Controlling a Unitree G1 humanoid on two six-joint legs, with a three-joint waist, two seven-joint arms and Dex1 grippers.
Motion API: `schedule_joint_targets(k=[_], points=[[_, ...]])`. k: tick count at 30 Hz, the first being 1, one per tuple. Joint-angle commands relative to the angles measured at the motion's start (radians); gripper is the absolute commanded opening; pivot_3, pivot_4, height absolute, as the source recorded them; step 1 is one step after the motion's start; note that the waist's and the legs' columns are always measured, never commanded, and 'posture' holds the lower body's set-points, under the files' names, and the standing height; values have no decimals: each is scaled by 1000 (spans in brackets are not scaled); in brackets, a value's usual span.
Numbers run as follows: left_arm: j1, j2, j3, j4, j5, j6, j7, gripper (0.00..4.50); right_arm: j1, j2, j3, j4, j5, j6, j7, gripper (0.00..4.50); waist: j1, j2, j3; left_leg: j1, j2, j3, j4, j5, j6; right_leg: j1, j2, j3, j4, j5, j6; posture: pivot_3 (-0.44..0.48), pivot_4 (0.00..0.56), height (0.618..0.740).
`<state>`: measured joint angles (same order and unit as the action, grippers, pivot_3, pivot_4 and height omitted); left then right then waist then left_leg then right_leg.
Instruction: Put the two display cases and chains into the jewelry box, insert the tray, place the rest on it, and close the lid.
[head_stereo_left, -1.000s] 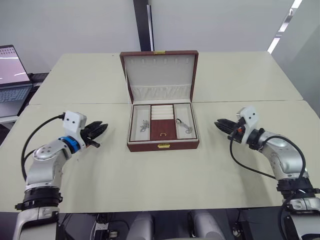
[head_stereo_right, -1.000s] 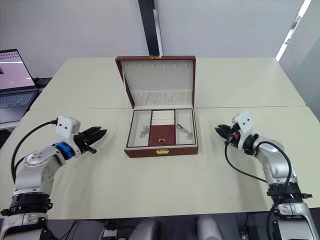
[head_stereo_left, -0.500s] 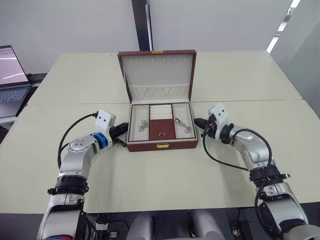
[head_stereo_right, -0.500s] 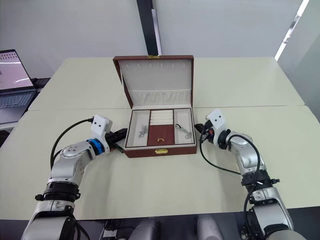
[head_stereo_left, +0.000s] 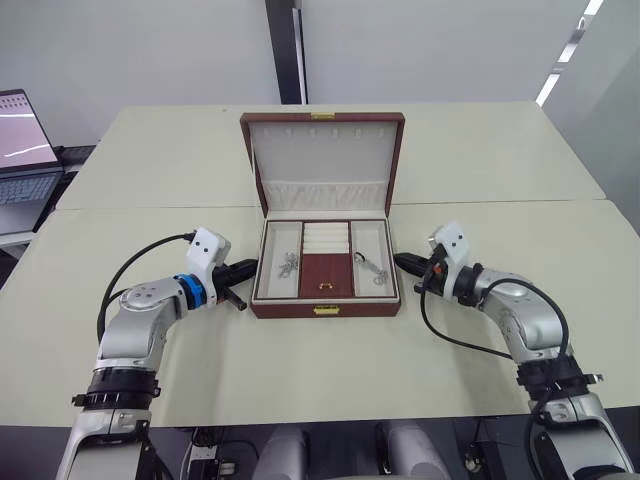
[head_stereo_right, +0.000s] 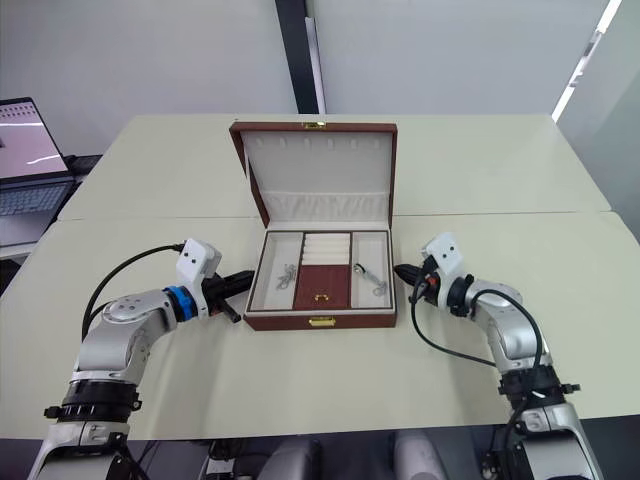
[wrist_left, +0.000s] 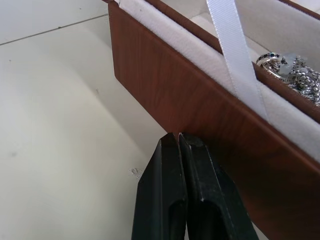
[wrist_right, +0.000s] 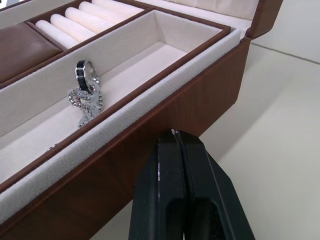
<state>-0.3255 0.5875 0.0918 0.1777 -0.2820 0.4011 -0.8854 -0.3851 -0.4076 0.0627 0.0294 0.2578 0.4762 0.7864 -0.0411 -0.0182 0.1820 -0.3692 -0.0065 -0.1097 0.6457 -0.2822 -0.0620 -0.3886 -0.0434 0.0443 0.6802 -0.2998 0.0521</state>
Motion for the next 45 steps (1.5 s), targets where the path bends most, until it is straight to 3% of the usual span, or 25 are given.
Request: schedule_joint_targets(k=[1, 8, 18, 26, 30, 34, 39, 45], points=[[45, -8, -45, -144, -61, 53, -58, 64, 30, 14, 41, -121, 51, 38, 35, 0, 0, 0, 0, 0, 0, 0, 0, 0, 0, 0, 0, 0, 0, 0, 0, 0, 150, 740], [175, 14, -16, -321, -104, 149, -36, 64, 118, 15, 31, -249, 74, 113, 9, 0, -1, 0, 0, 1, 0, 0, 0, 0, 0, 1, 0, 0, 0, 0, 0, 0, 150, 740], [241, 36, 32, -362, -107, 153, -25, 64, 213, -6, 12, -366, 94, 175, -13, 0, -1, 0, 0, 2, 1, 0, 0, 0, 0, 2, 0, 0, 0, 0, 0, 0, 150, 740], [240, 15, 58, -335, -102, 72, -22, 64, 183, -19, -48, -328, 89, 166, -37, 0, 1, 0, 0, 2, 0, 1, 0, 0, 0, 2, 0, 0, 0, 0, 0, 0, 150, 740], [285, 3, 137, -352, -109, -61, -15, 64, 175, -47, -94, -307, 104, 144, -32, 0, 3, 0, 0, 2, 0, 0, 0, 0, 0, 2, 0, 0, 0, 0, 0, 0, 150, 740], [418, -15, 262, -484, -149, -132, 27, 64, 137, -96, -131, -247, 107, 108, -11, 0, 5, 0, 0, 2, 1, 1, 0, 0, 0, 2, -1, 1, 0, 0, 0, 0, 150, 740], [575, -104, 411, -690, -309, -96, 134, 64, 74, -137, -141, -137, 104, 49, 35, 0, 7, -1, 0, 2, 1, 1, 0, 0, 0, 2, -2, 1, -1, 0, 0, 0, 150, 740], [766, -229, 429, -851, -312, -212, 184, 64, -13, -158, -130, 10, 79, -39, 87, 0, 9, -1, 0, 3, 0, 2, 0, 0, 0, 4, -2, 1, -2, 0, 0, 0, 150, 740]])
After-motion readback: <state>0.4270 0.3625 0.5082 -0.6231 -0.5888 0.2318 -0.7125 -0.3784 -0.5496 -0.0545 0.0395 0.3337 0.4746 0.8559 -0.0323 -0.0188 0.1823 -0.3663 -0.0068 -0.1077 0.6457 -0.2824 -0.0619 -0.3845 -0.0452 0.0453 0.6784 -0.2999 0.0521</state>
